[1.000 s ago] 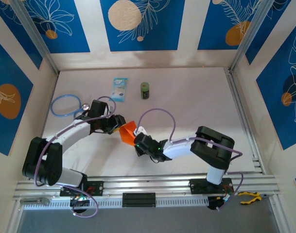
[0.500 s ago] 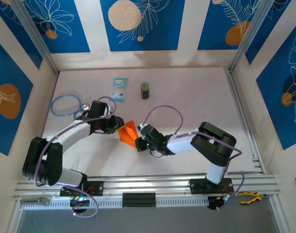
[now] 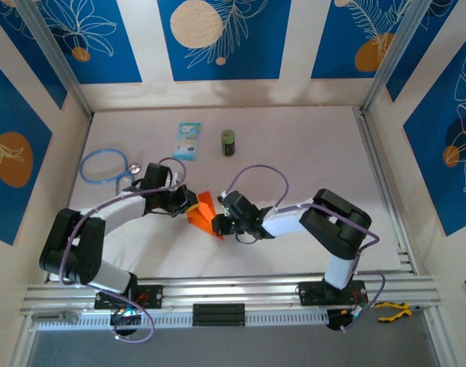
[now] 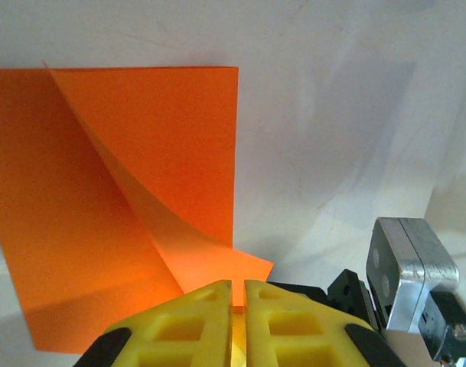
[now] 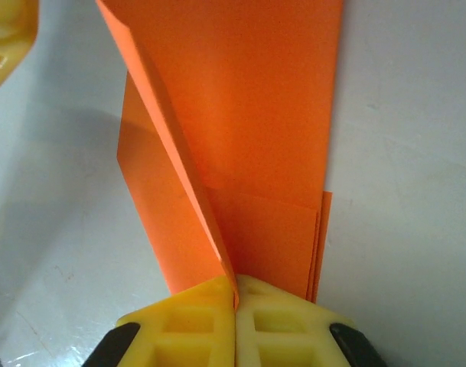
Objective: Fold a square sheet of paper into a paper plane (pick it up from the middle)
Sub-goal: Fourth fold the wing at the center of the table.
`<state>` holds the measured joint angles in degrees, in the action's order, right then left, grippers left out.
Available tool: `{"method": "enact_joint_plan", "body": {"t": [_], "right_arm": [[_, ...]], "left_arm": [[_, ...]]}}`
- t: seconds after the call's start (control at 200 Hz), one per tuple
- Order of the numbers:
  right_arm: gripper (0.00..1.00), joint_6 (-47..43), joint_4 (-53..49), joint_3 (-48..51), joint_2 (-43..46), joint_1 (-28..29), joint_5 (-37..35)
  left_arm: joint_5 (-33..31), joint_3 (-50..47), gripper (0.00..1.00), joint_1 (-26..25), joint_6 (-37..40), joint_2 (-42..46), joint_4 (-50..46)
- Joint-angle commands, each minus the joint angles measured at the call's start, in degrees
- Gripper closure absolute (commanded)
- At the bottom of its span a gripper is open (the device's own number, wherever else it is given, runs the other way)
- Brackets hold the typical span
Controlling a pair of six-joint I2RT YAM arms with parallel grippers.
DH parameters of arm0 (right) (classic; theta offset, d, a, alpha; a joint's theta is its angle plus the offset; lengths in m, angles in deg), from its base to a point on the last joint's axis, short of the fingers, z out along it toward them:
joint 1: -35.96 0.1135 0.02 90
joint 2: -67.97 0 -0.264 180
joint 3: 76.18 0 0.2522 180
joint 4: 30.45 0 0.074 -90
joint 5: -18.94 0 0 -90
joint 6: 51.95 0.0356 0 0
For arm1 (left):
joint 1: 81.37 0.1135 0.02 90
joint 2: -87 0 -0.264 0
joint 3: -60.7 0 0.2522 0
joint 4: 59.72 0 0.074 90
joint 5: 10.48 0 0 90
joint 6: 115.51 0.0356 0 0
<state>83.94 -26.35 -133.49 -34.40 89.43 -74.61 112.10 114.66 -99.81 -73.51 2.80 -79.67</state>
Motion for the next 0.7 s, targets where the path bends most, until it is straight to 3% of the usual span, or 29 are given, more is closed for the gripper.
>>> {"method": "enact_joint_plan", "body": {"t": [0.0,0.515,0.695], "right_arm": [[0.93,2.79,-2.04,-0.84,-1.66,-0.56,2.49],[0.94,7.8,1.25,1.98,-2.01,-1.0,2.61],[0.94,6.64,1.67,2.96,-0.36,-0.72,0.47]], "left_arm": [[2.89,-1.89,0.88,0.46,-1.75,-0.73,4.0],[6.4,-1.81,0.91,-0.46,-3.87,-6.97,11.17],[1.63,-1.8,0.92,-0.51,-3.25,-4.71,7.87]]}}
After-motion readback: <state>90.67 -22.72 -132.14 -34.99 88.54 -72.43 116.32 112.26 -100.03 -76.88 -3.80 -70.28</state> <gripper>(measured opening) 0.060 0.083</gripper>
